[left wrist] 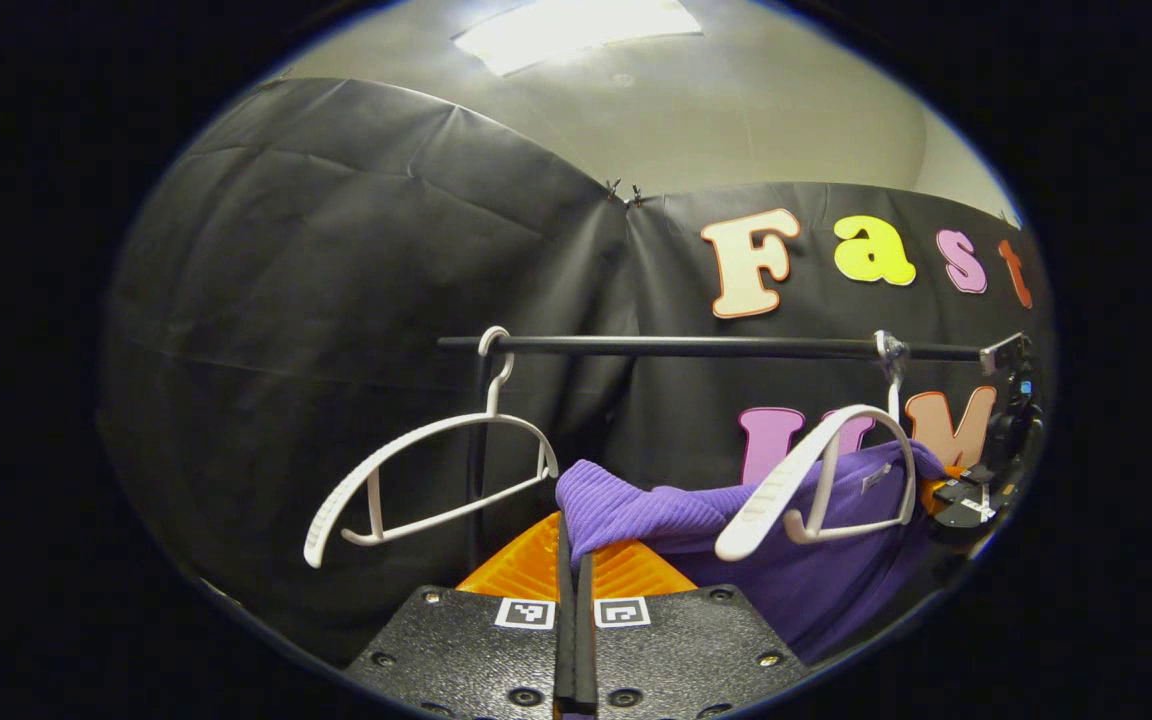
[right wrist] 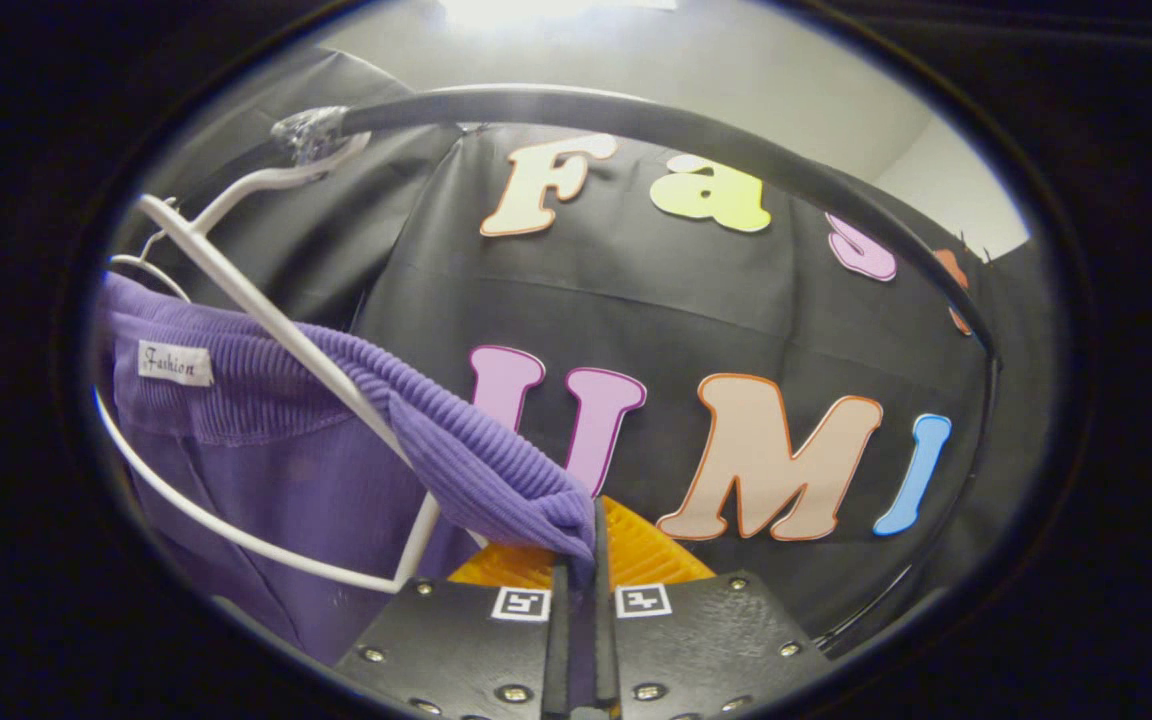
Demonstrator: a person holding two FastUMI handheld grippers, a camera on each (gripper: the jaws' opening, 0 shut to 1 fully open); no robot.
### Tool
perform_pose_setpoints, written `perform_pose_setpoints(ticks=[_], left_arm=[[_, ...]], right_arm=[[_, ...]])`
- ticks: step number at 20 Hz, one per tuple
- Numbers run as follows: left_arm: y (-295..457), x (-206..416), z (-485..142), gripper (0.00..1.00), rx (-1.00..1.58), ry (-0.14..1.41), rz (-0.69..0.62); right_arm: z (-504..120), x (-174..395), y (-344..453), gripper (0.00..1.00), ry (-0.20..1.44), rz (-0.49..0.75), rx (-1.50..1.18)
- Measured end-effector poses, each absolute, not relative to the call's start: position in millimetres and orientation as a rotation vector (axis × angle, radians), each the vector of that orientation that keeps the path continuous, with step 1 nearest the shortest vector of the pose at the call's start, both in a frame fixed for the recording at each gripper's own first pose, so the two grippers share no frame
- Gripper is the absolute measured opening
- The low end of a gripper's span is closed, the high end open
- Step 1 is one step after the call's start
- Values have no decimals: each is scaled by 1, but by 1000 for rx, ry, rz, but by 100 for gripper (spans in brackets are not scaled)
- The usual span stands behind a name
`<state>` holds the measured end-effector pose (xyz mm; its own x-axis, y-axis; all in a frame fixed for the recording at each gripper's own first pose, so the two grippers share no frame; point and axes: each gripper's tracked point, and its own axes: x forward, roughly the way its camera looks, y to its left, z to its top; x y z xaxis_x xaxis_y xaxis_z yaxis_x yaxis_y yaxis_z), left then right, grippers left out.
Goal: Grasp the clothes on the hanger with both hands and then place them into the laundry hamper below.
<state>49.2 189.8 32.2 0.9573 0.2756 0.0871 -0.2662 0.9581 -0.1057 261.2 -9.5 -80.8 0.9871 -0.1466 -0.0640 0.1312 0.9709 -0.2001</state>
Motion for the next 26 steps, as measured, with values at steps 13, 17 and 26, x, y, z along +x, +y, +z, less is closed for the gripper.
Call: perform_pose_setpoints(ticks=[13,17,26], left_arm=[[158,48,-1,0,-82,-31,223],[151,48,-6,2,-61,-16,211],[144,46,-21,0,-60,19,200]], right_arm=[[-131,255,-32,9,206,-175,-189],[-147,244,-40,9,239,-179,-194],[-178,228,-50,5,309,-183,-184]])
